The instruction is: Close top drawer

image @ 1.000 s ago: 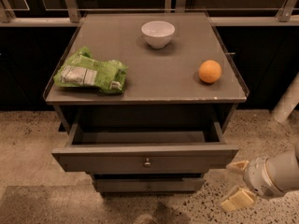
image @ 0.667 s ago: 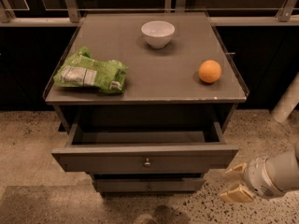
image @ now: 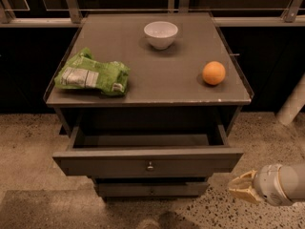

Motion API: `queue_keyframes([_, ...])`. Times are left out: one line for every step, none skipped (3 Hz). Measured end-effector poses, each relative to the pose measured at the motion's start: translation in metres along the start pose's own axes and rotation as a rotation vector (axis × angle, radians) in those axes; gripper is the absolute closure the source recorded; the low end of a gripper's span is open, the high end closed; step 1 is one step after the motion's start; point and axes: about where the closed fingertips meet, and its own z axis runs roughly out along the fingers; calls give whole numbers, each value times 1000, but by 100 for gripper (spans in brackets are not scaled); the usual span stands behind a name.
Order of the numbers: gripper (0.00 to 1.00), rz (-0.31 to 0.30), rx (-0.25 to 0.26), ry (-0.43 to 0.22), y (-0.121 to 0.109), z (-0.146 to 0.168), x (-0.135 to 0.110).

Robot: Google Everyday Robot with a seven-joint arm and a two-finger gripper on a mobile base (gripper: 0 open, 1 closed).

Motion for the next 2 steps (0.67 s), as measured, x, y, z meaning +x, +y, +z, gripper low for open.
queue_keyframes([100, 54, 104, -127, -35, 13, 9])
queue_keyframes([100, 79, 203, -208, -76, 24, 5])
